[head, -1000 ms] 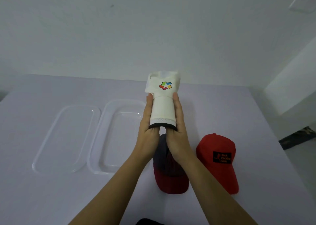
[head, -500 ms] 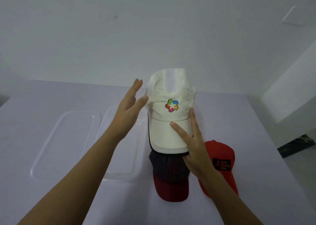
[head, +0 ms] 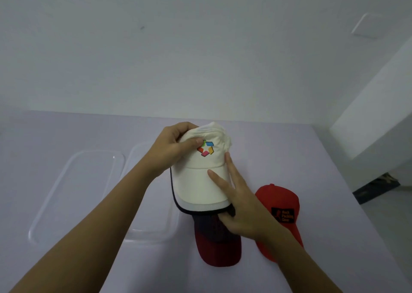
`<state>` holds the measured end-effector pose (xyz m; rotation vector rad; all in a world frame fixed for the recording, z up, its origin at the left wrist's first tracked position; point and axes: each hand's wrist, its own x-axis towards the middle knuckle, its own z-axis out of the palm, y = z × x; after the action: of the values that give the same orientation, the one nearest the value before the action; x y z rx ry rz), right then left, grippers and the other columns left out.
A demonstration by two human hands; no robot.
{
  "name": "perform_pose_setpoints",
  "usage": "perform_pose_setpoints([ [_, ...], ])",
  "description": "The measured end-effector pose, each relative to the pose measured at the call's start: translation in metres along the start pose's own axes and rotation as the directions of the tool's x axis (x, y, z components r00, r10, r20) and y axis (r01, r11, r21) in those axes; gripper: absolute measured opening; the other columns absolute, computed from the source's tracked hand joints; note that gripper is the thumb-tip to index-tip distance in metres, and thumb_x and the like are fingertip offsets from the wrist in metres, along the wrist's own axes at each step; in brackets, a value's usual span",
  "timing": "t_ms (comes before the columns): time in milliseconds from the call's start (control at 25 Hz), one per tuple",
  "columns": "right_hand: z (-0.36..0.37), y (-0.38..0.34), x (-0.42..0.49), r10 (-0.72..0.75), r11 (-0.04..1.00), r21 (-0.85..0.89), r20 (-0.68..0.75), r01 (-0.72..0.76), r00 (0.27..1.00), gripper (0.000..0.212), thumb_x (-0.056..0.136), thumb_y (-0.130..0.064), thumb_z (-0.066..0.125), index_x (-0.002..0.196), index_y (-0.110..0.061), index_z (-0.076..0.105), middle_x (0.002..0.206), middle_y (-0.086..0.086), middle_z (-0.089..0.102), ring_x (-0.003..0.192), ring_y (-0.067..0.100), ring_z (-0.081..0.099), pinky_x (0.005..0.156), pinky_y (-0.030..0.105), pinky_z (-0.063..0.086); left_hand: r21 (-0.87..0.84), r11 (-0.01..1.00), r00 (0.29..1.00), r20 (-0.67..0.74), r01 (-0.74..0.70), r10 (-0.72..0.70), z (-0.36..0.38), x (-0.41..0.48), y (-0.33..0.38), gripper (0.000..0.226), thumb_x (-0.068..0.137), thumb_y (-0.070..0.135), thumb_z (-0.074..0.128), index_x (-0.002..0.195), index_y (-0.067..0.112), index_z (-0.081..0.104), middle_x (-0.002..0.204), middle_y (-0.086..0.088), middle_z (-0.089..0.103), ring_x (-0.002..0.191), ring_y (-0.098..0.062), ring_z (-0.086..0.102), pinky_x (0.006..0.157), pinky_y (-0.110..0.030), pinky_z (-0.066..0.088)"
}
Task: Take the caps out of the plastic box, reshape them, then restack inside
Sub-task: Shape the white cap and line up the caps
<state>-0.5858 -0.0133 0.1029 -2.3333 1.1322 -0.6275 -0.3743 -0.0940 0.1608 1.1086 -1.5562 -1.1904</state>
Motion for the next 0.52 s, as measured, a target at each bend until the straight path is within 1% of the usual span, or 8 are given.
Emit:
perform_pose_setpoints([
  [40, -0.008, -0.003, 0.000, 0.006, 0.997, 0.079, 0.040, -0.009, 0.999, 0.103, 0.076, -0.005, 0.058, 0.143, -0.053, -0.003, 0.157, -0.013, -0.019, 0.146, 0.006, -0.003, 0.113, 0.018, 0.021, 0.039, 0.999, 0.999, -0.029, -0.023, 0.024, -0.002, 0.000, 0.000, 0.012, 0.078, 0.024, 0.065, 0.088, 0.017, 0.068, 0.084, 0.004, 0.072, 0.081, -0.012, 0.068, 0.076, -0.029, 0.053],
  [80, -0.017, -0.004, 0.002, 0.029, 0.986, 0.161, 0.004, -0.029, 1.000, 0.103, 0.075, -0.002, 0.058, 0.145, -0.048, -0.002, 0.158, -0.012, -0.011, 0.146, 0.003, -0.001, 0.113, 0.013, 0.017, 0.079, 0.996, 0.998, -0.042, -0.051, 0.055, -0.004, 0.001, 0.002, 0.013, 0.078, 0.024, 0.063, 0.087, 0.016, 0.067, 0.083, 0.003, 0.071, 0.081, -0.012, 0.066, 0.075, -0.030, 0.051],
  [120, -0.026, -0.006, 0.007, 0.079, 0.972, 0.227, -0.097, -0.056, 0.992, 0.095, 0.078, -0.003, 0.058, 0.147, -0.040, 0.004, 0.159, -0.010, 0.001, 0.145, 0.002, 0.006, 0.113, 0.013, 0.016, 0.111, 0.990, 0.995, -0.034, -0.085, 0.089, -0.005, 0.001, 0.004, 0.014, 0.079, 0.024, 0.061, 0.088, 0.014, 0.066, 0.084, 0.001, 0.070, 0.080, -0.012, 0.065, 0.075, -0.030, 0.050],
  [200, -0.043, -0.008, 0.028, 0.191, 0.956, 0.278, -0.348, -0.094, 0.918, 0.067, 0.087, -0.016, 0.054, 0.145, -0.025, 0.021, 0.152, -0.008, 0.027, 0.140, 0.002, 0.025, 0.113, 0.017, 0.023, 0.115, 0.981, 0.987, 0.020, -0.159, 0.158, -0.001, 0.001, 0.009, 0.018, 0.079, 0.028, 0.061, 0.087, 0.013, 0.063, 0.084, -0.002, 0.069, 0.079, -0.014, 0.064, 0.073, -0.028, 0.049],
  [240, -0.048, -0.012, 0.041, 0.206, 0.959, 0.266, -0.410, -0.100, 0.889, 0.056, 0.091, -0.024, 0.050, 0.143, -0.021, 0.028, 0.145, -0.009, 0.035, 0.135, 0.001, 0.032, 0.111, 0.017, 0.028, 0.097, 0.977, 0.981, 0.041, -0.192, 0.189, 0.003, 0.001, 0.011, 0.020, 0.078, 0.032, 0.060, 0.086, 0.013, 0.061, 0.082, 0.000, 0.067, 0.078, -0.013, 0.063, 0.071, -0.026, 0.049],
  [400, -0.059, -0.019, 0.069, 0.133, 0.967, 0.250, -0.355, -0.043, 0.925, 0.030, 0.094, -0.033, 0.045, 0.120, -0.020, 0.052, 0.111, -0.010, 0.057, 0.104, 0.003, 0.055, 0.087, 0.019, 0.047, -0.020, 0.978, 0.978, 0.008, -0.208, 0.208, 0.018, 0.000, 0.014, 0.016, 0.079, 0.040, 0.055, 0.085, 0.026, 0.059, 0.083, 0.007, 0.066, 0.079, -0.014, 0.064, 0.067, -0.025, 0.052],
  [440, -0.061, -0.017, 0.069, 0.124, 0.965, 0.260, -0.345, -0.032, 0.930, 0.020, 0.093, -0.032, 0.047, 0.108, -0.021, 0.054, 0.102, -0.009, 0.058, 0.094, 0.005, 0.057, 0.079, 0.018, 0.047, 0.019, 0.975, 0.975, -0.008, -0.222, 0.222, 0.016, 0.000, 0.014, 0.017, 0.079, 0.041, 0.055, 0.086, 0.026, 0.058, 0.082, 0.007, 0.065, 0.078, -0.012, 0.064, 0.066, -0.023, 0.052],
  [520, -0.065, -0.011, 0.069, 0.112, 0.975, 0.216, -0.310, -0.045, 0.944, 0.008, 0.090, -0.032, 0.049, 0.087, -0.025, 0.049, 0.088, -0.007, 0.052, 0.079, 0.005, 0.053, 0.066, 0.014, 0.043, 0.252, 0.920, 0.950, -0.003, -0.301, 0.312, 0.005, 0.002, 0.012, 0.022, 0.078, 0.044, 0.057, 0.084, 0.023, 0.058, 0.079, 0.007, 0.064, 0.074, -0.009, 0.062, 0.062, -0.017, 0.048],
])
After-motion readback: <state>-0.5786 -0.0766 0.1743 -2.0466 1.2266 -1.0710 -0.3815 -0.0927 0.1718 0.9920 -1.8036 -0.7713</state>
